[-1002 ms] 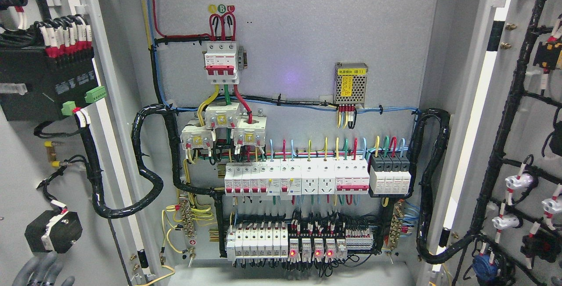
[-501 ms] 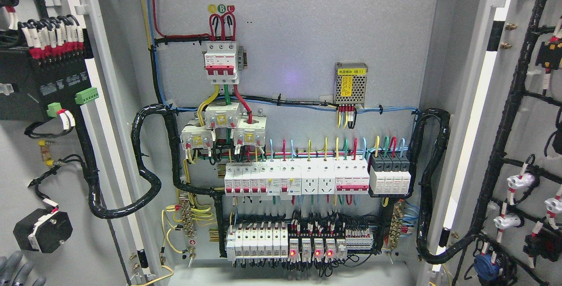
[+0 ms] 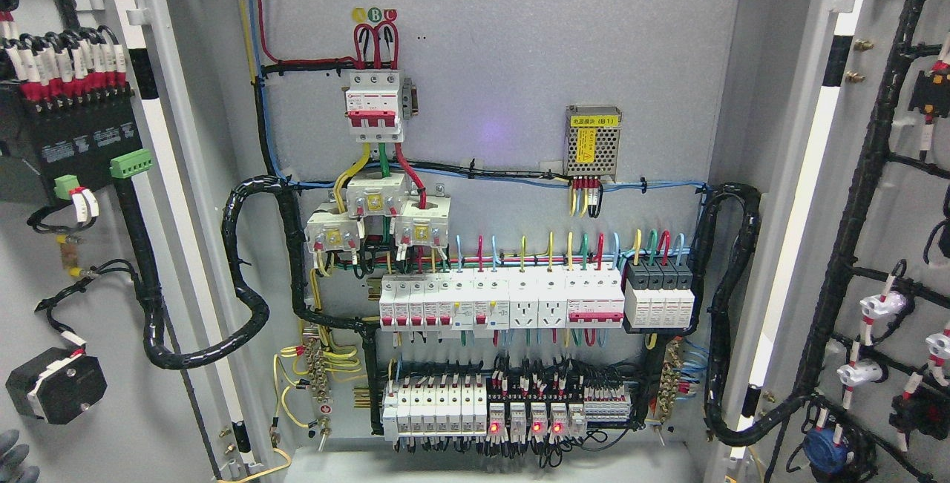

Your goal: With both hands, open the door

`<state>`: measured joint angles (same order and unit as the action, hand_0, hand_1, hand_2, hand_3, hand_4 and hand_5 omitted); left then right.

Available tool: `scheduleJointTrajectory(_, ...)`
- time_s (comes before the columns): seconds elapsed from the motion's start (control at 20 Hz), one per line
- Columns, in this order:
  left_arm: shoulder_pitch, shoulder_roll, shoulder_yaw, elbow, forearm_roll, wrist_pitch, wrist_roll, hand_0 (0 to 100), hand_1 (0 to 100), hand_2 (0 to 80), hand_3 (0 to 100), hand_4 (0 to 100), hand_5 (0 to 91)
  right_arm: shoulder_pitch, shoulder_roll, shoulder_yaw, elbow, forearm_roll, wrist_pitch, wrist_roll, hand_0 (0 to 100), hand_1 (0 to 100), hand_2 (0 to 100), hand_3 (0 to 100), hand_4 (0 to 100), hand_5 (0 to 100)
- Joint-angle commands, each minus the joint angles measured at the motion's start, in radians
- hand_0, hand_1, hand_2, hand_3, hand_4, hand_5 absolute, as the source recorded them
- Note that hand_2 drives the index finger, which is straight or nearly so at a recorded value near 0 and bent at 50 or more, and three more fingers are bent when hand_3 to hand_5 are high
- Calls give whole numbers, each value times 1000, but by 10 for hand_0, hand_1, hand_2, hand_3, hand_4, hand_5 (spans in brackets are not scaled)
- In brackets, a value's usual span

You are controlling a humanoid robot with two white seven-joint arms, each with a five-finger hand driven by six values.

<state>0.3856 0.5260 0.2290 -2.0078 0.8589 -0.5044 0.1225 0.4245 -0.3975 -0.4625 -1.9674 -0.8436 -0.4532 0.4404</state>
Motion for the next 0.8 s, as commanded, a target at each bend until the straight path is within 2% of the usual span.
scheduleJointTrajectory(0.0, -1, 20, 76, 83, 41, 7, -1, 0, 0, 0, 0, 0, 0, 8, -6, -21, 10, -38, 1, 0, 191, 0, 0, 0, 0, 0)
scheduleJointTrajectory(0.2, -2, 40, 104, 116, 94, 24, -3, 0, 0, 0, 0, 0, 0, 10, -7, -22, 19, -38, 1, 0, 191, 0, 0, 0, 0, 0)
scheduleJointTrajectory(0.75, -7, 65, 121, 165, 152, 40, -1, 0, 0, 0, 0, 0, 0, 8, -11, -22, 53, -38, -2, 0, 191, 0, 0, 0, 0, 0)
